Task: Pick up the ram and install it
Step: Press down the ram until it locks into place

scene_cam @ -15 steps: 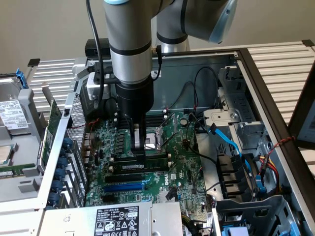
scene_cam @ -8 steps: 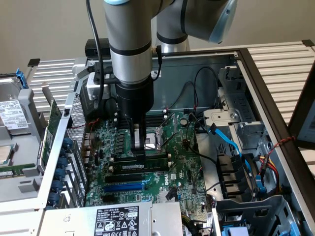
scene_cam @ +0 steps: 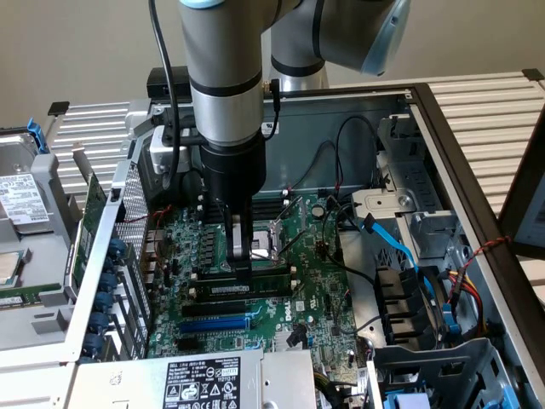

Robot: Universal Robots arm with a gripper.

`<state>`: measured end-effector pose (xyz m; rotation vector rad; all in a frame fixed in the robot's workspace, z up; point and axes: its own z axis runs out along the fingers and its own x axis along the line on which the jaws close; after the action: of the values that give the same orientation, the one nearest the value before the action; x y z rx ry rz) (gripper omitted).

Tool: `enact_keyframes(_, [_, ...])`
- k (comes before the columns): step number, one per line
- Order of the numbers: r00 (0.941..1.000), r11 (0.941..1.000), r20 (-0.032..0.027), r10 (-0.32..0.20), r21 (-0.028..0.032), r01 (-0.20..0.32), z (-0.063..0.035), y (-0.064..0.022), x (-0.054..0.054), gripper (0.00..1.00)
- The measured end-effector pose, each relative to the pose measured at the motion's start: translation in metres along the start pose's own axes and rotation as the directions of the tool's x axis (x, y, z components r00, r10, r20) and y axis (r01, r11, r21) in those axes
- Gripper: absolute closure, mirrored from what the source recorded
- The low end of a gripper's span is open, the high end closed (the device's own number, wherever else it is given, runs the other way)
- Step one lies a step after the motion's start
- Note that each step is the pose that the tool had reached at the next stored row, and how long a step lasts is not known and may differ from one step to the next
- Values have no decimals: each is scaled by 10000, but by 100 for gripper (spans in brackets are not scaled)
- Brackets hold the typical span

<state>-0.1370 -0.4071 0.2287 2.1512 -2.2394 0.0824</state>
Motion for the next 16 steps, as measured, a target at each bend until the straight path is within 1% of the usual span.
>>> enact_keyframes(7, [10000, 10000, -2, 0, -1, 0, 10, 0, 0, 90])
enact_keyframes(16, [10000, 10000, 14, 0, 1, 0, 12, 0, -1, 90])
